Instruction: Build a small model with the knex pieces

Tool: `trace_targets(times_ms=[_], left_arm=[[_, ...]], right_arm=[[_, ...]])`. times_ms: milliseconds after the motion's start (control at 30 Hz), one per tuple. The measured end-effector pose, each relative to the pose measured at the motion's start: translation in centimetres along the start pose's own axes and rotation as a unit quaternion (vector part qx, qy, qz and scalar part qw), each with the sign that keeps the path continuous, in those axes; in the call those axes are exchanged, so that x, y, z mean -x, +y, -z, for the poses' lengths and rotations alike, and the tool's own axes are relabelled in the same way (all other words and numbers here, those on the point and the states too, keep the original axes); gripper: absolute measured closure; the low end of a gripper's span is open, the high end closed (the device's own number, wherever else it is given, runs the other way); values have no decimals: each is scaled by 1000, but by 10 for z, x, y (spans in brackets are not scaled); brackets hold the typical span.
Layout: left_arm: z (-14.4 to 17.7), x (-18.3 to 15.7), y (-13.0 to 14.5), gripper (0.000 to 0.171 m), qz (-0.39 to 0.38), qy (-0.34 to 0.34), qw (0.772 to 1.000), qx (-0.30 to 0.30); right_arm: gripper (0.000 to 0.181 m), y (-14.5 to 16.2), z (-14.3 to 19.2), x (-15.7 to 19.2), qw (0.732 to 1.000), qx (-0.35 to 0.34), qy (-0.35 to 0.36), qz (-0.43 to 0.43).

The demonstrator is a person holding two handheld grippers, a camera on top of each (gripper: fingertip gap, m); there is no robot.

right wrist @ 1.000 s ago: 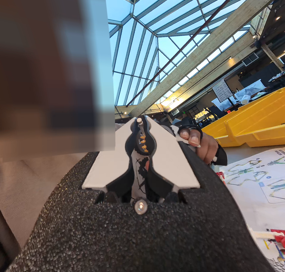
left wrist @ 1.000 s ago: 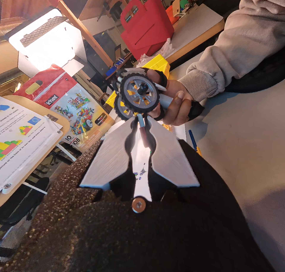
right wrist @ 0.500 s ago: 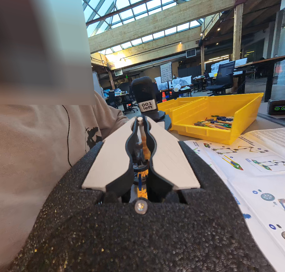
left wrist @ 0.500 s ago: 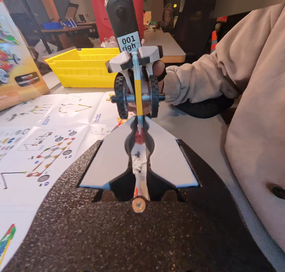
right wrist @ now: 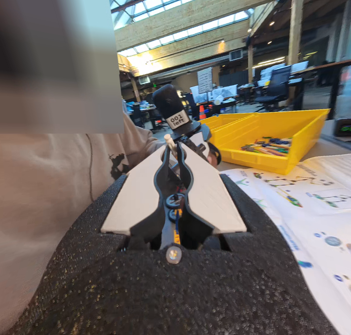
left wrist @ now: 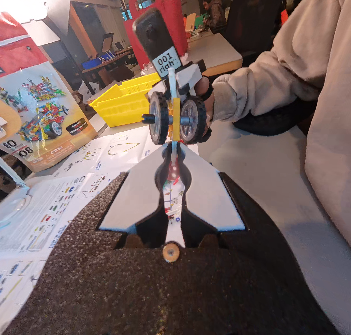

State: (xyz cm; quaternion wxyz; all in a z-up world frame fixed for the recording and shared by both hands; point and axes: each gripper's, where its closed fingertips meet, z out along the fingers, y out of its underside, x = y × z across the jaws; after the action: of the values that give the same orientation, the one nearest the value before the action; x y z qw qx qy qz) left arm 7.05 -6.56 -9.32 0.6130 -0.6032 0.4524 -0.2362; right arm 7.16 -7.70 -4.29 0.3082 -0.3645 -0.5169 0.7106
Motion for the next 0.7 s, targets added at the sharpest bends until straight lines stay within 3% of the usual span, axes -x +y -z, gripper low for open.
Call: trace_targets(times_ms=[233,600,700], left_arm=[[8,-2,12,169,-187,-5,978,93],[7,-27,23,169,-96,135,982,92],[9,-26,25,169,-79,143,982,92]], right_arm=[[175,17,-1,12,979,-7,-131,-156],[181,34,-5,40,945,22,-234,-226],[181,33,-8,33,957,16,-208,-203]])
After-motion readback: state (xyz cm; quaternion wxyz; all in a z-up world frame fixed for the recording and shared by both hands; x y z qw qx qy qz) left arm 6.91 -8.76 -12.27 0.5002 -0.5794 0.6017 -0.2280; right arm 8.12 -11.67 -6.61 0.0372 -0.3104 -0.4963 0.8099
